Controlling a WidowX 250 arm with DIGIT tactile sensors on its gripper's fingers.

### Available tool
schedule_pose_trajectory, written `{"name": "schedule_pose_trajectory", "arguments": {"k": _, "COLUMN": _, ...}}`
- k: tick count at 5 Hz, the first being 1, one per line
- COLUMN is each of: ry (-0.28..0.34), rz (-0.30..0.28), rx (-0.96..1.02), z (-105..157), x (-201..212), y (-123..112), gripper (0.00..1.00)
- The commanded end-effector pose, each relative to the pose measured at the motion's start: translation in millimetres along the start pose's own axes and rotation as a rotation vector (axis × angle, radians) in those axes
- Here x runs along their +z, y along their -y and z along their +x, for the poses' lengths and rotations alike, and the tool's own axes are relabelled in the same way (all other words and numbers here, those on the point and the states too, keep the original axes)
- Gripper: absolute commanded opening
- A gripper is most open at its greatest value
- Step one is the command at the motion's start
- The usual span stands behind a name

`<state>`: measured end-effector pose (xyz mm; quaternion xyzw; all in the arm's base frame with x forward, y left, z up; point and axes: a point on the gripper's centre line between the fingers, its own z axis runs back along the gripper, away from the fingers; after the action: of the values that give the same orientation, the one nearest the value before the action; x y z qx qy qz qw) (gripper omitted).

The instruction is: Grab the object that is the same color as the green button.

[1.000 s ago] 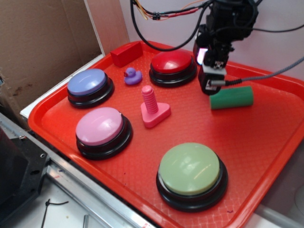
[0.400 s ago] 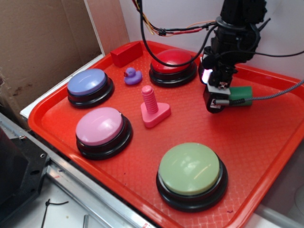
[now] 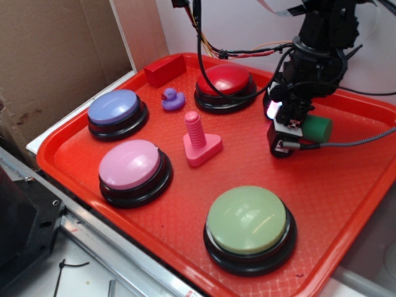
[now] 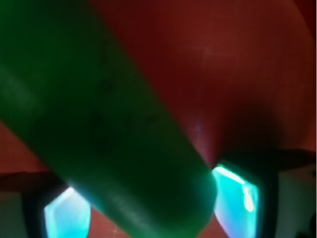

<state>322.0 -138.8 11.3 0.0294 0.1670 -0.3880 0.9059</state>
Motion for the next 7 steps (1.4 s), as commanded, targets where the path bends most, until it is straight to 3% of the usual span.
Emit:
{"name": "schedule_pose_trajectory", "arguments": {"k": 1, "ry": 0.066, "rz": 0.021, "rx": 0.075, "z": -6.8, "x": 13.1, "y": 2.1, "gripper": 0.0}}
{"name": "schedule_pose_trajectory", "arguments": {"k": 2, "ry": 0.073, "rz": 0.031, "rx": 0.091, "z": -8.9, "x": 17.5, "y": 1.8, "gripper": 0.0}}
{"name": "schedule_pose_trajectory", "arguments": {"k": 3, "ry": 0.122, "rz": 0.03, "rx": 0.17, "z": -22.1, "x": 36.5, "y": -1.7, "gripper": 0.0}}
{"name": "schedule_pose_trajectory", "arguments": {"k": 4, "ry": 0.265, "rz": 0.0, "rx": 0.411, "z": -61.0, "x": 74.7, "y": 5.8, "gripper": 0.0}}
{"name": "schedule_pose_trajectory", "arguments": {"k": 5, "ry": 0.446, "rz": -0.2, "rx": 0.615, "z": -114.9, "x": 102.3, "y": 41.2, "gripper": 0.0}}
{"name": "schedule_pose_trajectory", "arguments": {"k": 6, "ry": 0.544, "rz": -0.287, "rx": 0.846, "z": -156.9, "x": 136.3, "y": 75.6, "gripper": 0.0}}
{"name": "schedule_pose_trajectory", "arguments": {"k": 7, "ry": 0.568, "rz": -0.222, "rx": 0.871, "z": -186.9, "x": 174.4, "y": 94.7, "gripper": 0.0}}
